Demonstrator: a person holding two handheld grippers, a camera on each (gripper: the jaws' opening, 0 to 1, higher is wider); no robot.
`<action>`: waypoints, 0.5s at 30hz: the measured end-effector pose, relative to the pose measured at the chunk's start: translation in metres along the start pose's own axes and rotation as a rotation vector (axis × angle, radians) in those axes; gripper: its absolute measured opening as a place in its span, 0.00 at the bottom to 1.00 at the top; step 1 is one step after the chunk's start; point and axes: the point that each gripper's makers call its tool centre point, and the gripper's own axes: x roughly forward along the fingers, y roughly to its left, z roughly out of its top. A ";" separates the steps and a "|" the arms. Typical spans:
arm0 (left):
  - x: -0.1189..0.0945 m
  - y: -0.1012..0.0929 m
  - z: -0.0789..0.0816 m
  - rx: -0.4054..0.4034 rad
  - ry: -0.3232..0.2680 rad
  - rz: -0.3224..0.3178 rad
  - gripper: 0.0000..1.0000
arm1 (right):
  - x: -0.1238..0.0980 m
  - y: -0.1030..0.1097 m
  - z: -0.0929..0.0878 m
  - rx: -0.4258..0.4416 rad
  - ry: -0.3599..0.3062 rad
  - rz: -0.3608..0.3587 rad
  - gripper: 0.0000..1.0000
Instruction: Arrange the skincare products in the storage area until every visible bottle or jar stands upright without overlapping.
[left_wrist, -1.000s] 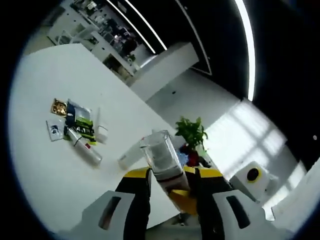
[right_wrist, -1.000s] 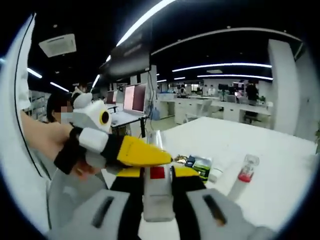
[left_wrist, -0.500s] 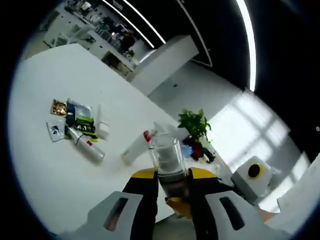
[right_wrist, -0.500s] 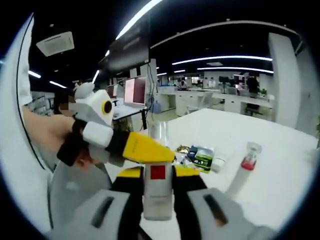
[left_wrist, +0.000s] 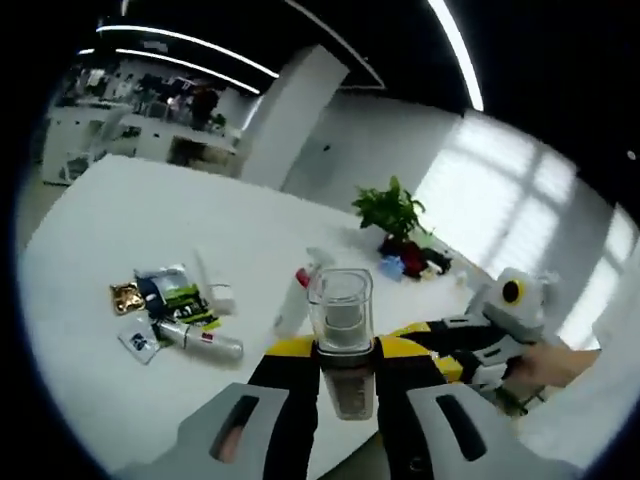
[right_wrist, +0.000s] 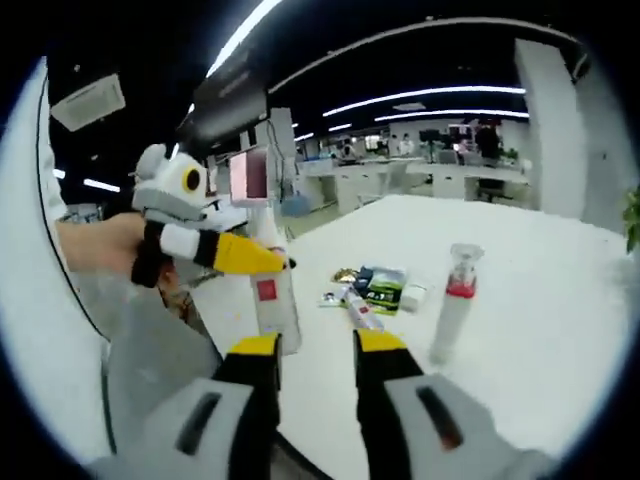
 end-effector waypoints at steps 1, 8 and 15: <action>0.001 -0.002 -0.001 0.030 0.018 -0.005 0.17 | -0.002 -0.002 0.004 0.027 -0.019 0.000 0.30; 0.009 -0.019 -0.020 0.266 0.175 -0.055 0.17 | -0.002 0.016 0.037 0.115 -0.140 0.096 0.33; 0.014 -0.031 -0.030 0.310 0.235 -0.127 0.17 | 0.013 0.040 0.040 0.060 -0.116 0.187 0.33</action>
